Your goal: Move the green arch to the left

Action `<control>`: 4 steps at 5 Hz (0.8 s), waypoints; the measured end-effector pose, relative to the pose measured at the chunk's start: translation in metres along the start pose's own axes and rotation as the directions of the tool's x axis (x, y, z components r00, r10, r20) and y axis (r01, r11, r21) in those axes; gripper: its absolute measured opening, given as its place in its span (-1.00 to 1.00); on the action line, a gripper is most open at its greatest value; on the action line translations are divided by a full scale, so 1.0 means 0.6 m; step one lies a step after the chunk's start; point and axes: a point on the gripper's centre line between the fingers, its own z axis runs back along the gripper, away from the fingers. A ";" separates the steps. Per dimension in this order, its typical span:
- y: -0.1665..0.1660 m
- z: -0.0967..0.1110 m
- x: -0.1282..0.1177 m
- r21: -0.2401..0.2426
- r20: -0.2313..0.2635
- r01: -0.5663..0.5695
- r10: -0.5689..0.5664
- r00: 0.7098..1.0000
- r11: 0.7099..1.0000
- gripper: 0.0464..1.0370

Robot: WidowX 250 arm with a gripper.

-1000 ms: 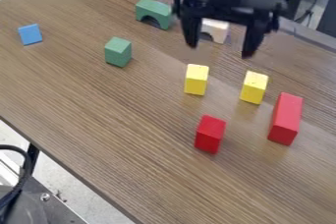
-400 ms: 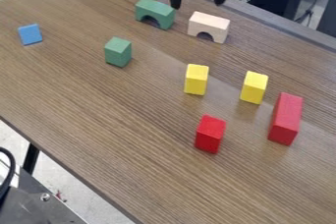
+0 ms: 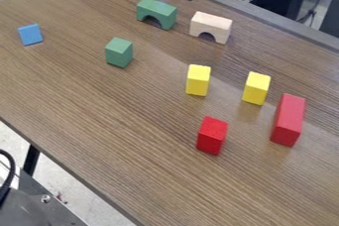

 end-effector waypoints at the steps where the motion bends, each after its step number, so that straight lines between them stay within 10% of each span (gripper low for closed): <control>1: 0.025 -0.043 0.043 0.061 -0.058 -0.191 0.195 0.979 0.980 0.92; 4: 0.082 -0.118 0.082 0.158 -0.097 -0.364 0.381 0.920 0.918 0.92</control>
